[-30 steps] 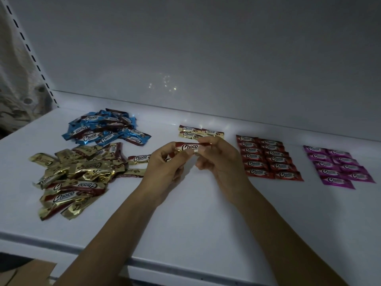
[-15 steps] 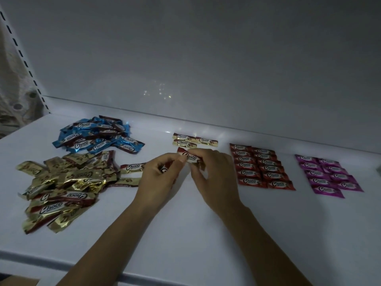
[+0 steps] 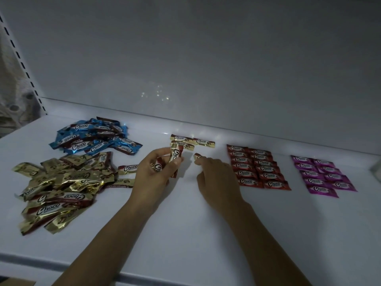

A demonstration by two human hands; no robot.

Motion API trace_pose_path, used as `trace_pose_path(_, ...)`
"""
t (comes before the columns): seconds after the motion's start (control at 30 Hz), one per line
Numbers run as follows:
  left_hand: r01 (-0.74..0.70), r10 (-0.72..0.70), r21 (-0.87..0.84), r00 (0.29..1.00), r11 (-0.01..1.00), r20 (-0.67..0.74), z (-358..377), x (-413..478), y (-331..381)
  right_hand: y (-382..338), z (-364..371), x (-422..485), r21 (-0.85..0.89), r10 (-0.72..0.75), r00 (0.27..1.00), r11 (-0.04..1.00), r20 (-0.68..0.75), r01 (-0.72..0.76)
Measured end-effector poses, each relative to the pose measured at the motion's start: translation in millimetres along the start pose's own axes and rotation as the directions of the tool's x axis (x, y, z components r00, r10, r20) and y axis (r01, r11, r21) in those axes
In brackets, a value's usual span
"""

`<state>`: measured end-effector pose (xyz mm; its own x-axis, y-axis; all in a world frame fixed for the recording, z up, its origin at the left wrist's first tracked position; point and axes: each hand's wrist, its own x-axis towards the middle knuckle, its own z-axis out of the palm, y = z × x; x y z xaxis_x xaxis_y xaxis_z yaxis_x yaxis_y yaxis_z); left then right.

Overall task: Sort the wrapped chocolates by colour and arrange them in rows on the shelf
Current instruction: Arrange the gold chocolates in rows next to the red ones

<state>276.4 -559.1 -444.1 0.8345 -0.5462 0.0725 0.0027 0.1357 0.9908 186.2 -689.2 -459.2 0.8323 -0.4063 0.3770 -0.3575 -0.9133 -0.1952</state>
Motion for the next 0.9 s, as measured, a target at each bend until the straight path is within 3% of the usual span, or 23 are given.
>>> trace_pose_path(0.17, -0.007, 0.008, -0.081, 1.0, 0.997, 0.001, 0.7, 0.2, -0.8, 4.5, 5.9, 10.2, 0.052, 0.022, 0.999, 0.998, 0.049, -0.025)
trace_pose_path(0.27, -0.04, 0.044, -0.077, 0.998, 0.996, 0.05, 1.6, -0.9, 1.7, 5.0, 11.0, 13.3, -0.009, 0.011, 0.997, 1.0, 0.078, -0.011)
trace_pose_path(0.47, -0.094, 0.094, 0.008, 0.995, 0.996, 0.014, 0.4, 2.9, -4.6, 2.6, 7.2, 19.6, 0.129, 0.086, 0.99, 0.987, 0.108, -0.1)
trace_pose_path(0.67, -0.073, 0.072, 0.028, 0.997, 0.997, 0.042, -1.0, 4.8, -9.6, 5.2, 10.7, 29.1, -0.106, 0.169, 0.983, 0.981, 0.072, -0.161)
trace_pose_path(0.8, -0.07, 0.07, 0.013, 0.997, 0.997, 0.024, -0.4, 5.6, -9.3, 5.1, 13.6, 28.8, -0.117, 0.175, 0.981, 0.98, 0.087, -0.164)
trace_pose_path(0.9, -0.025, 0.024, -0.092, 1.0, 0.995, -0.009, 1.3, 5.7, -6.0, 4.9, 13.3, 31.2, -0.081, 0.176, 0.979, 0.982, 0.103, -0.169)
